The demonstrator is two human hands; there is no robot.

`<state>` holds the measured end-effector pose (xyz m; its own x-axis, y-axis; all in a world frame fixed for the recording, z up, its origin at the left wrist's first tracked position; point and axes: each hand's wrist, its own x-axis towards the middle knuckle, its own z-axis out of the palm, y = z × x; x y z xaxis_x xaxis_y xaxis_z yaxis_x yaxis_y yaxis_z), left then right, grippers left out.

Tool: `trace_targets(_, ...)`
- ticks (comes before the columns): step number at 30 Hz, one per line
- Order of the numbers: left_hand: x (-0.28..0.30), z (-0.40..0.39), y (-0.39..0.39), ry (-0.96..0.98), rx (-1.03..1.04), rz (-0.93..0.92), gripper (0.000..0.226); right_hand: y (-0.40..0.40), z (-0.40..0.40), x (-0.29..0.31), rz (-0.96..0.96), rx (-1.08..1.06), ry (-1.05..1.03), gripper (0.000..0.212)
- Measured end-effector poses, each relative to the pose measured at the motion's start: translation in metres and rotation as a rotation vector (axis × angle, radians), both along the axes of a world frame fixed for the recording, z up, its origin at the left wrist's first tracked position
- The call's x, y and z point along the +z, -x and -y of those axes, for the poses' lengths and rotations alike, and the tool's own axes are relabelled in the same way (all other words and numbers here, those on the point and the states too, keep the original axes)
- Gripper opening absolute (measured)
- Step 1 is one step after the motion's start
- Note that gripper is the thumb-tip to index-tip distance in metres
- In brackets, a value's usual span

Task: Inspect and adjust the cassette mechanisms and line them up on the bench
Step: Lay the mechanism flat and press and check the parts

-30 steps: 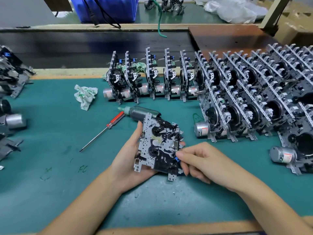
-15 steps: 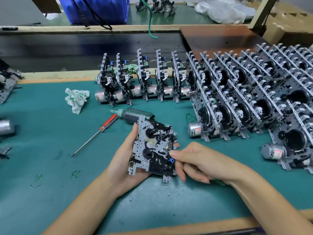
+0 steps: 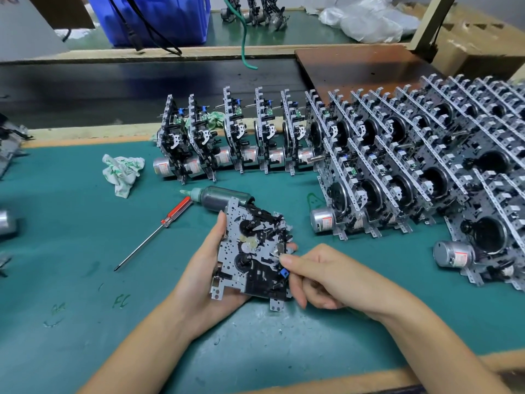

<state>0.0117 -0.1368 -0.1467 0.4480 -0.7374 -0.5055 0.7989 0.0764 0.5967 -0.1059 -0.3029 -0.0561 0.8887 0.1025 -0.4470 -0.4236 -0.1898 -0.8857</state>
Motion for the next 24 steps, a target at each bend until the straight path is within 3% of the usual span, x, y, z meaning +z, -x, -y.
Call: trace_targets(24,0.021,0.006,0.011,-0.001,0.072,-0.030,0.079,-0.001,-0.001,0.003,-0.006,0.001,0.070,0.061)
